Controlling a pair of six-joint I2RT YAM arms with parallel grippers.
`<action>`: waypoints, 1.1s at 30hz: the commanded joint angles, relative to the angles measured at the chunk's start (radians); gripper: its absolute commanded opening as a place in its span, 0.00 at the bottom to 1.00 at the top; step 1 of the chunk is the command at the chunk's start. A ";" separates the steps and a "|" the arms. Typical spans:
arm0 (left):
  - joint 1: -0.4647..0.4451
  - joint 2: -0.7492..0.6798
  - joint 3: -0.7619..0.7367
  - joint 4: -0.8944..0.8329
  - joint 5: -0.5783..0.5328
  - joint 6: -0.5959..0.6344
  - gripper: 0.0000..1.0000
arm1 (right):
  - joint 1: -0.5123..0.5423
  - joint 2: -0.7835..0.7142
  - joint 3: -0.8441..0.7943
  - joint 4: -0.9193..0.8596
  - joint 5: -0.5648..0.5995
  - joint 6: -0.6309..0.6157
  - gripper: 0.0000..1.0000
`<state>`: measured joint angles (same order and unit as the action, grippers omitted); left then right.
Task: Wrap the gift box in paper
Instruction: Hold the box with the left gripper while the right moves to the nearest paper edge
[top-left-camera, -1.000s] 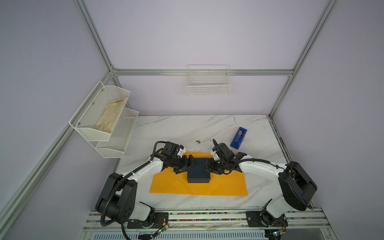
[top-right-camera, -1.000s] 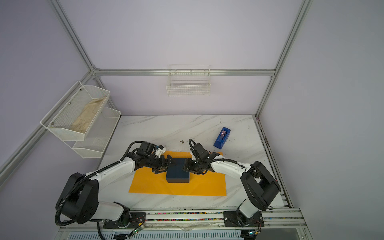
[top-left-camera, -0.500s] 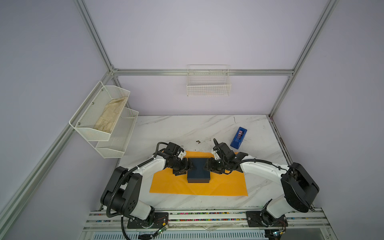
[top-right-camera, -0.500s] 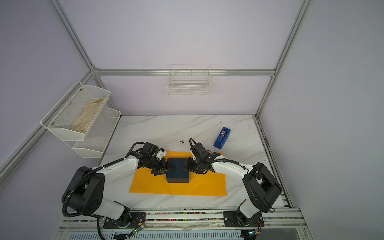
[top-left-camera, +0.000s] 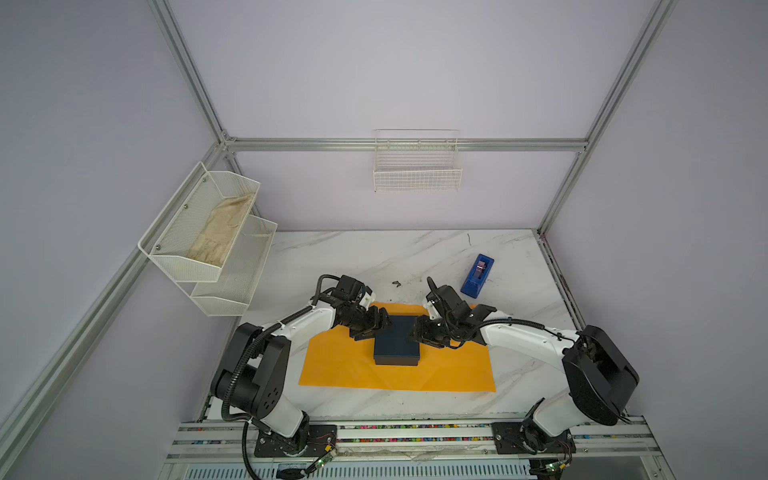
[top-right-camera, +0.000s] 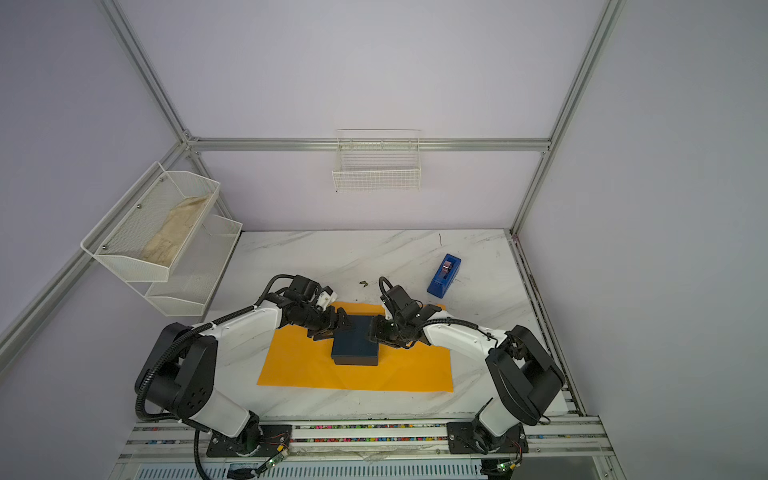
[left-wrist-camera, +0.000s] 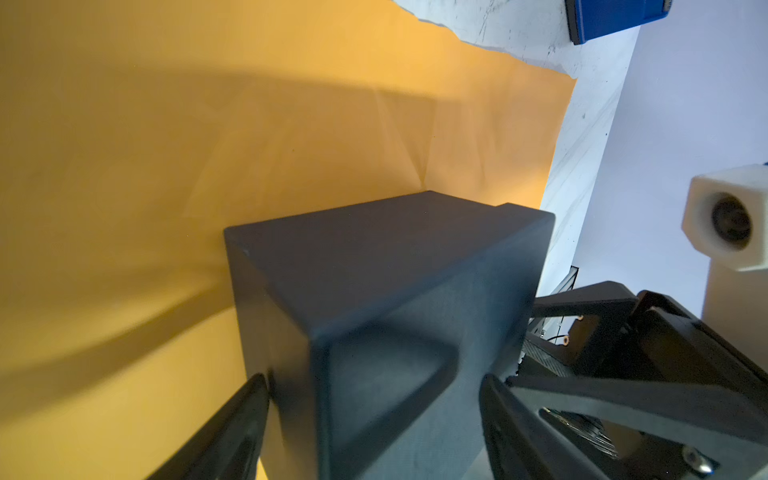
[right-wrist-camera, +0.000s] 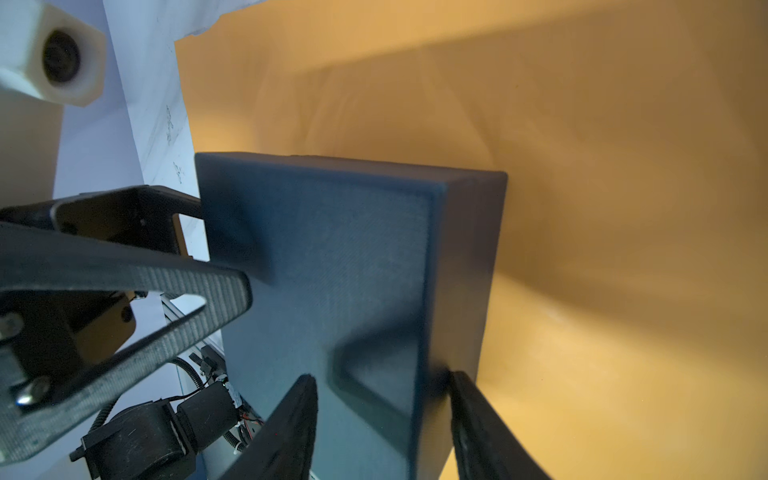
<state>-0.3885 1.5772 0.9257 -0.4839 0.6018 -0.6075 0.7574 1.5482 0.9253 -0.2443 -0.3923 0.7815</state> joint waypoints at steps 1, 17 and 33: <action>-0.004 0.003 0.100 0.008 0.038 0.023 0.78 | 0.003 -0.012 -0.005 0.004 0.001 -0.008 0.54; 0.000 -0.039 0.143 -0.119 -0.071 0.064 0.82 | -0.346 -0.222 -0.152 -0.036 -0.077 -0.073 0.50; 0.000 -0.034 0.122 -0.094 -0.034 0.055 0.82 | -0.676 -0.306 -0.403 -0.063 -0.008 -0.110 0.65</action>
<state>-0.3885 1.5711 0.9859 -0.5926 0.5442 -0.5709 0.0837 1.2278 0.5171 -0.2893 -0.4046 0.7040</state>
